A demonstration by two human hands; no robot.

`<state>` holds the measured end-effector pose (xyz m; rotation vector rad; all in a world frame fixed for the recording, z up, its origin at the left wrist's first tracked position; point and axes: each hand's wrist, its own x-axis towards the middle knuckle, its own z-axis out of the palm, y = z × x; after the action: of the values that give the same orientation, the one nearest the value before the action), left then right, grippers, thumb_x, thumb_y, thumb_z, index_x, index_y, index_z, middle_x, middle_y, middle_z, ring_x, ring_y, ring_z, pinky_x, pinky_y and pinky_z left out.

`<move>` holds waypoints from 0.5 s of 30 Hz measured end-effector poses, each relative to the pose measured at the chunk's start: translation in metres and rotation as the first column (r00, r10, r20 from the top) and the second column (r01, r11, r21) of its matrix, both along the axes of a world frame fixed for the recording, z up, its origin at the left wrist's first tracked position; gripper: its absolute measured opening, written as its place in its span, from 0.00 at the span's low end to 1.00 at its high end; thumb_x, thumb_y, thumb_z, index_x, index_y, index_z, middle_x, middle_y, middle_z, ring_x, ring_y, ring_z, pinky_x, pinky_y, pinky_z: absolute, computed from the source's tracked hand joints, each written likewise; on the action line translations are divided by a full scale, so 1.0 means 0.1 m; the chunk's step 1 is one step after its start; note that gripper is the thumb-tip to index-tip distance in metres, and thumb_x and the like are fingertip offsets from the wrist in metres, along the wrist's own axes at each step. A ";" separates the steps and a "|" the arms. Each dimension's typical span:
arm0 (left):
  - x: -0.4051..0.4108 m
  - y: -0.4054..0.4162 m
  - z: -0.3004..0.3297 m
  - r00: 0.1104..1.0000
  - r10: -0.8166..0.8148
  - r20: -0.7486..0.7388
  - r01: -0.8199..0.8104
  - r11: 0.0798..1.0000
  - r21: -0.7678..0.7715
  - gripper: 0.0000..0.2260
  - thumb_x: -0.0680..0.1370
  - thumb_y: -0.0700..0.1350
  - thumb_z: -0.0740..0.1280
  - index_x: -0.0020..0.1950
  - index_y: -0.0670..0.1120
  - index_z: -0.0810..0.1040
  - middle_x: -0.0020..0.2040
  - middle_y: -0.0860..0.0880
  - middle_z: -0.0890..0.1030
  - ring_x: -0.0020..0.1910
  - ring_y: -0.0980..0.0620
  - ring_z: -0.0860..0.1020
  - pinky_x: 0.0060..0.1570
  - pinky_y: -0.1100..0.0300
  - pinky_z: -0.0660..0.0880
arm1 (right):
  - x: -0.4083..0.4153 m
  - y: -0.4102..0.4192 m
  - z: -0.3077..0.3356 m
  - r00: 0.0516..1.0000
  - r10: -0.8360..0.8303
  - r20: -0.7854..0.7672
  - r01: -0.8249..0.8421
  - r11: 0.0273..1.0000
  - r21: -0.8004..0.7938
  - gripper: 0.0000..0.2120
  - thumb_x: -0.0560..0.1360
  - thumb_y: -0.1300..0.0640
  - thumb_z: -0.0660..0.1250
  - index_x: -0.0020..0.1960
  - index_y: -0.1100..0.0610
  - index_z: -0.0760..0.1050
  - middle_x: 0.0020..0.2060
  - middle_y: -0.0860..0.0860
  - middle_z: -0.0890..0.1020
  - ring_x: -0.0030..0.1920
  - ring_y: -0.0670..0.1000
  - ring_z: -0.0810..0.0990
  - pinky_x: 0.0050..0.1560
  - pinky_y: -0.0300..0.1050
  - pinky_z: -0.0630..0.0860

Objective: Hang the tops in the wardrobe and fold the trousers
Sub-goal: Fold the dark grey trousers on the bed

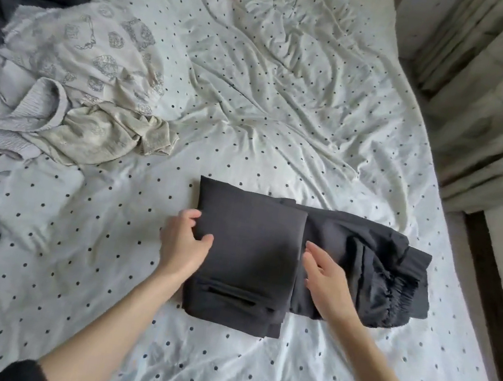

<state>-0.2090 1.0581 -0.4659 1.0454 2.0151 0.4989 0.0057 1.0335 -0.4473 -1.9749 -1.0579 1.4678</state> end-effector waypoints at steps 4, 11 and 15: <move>-0.13 -0.06 -0.12 0.964 0.075 0.256 -0.035 0.987 -0.156 0.25 0.75 0.45 0.70 0.69 0.44 0.65 0.62 0.47 0.74 0.56 0.50 0.74 0.53 0.58 0.71 | -0.16 -0.12 -0.19 0.966 0.226 0.129 -0.230 0.973 0.013 0.20 0.80 0.55 0.59 0.72 0.55 0.65 0.70 0.48 0.68 0.71 0.45 0.64 0.61 0.27 0.55; -0.23 -0.10 -0.17 0.942 -0.010 0.336 0.079 0.979 -0.190 0.34 0.73 0.46 0.72 0.74 0.50 0.58 0.65 0.49 0.73 0.60 0.51 0.74 0.63 0.52 0.70 | -0.27 -0.04 -0.38 0.997 0.052 0.063 -0.054 0.998 0.028 0.23 0.78 0.58 0.62 0.73 0.57 0.64 0.74 0.51 0.61 0.74 0.47 0.58 0.65 0.33 0.56; -0.25 -0.12 -0.16 0.940 -0.014 0.341 0.073 0.984 -0.160 0.30 0.75 0.42 0.70 0.73 0.48 0.60 0.59 0.49 0.75 0.54 0.53 0.76 0.55 0.57 0.72 | -0.27 0.15 -0.49 0.974 -0.185 0.127 0.194 0.979 -0.063 0.13 0.74 0.61 0.63 0.58 0.61 0.75 0.52 0.54 0.81 0.56 0.56 0.77 0.53 0.44 0.71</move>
<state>-0.2336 1.0459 -0.4817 0.8343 1.6928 0.4400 -0.0209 1.0488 -0.4963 -2.1748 -0.8447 1.3186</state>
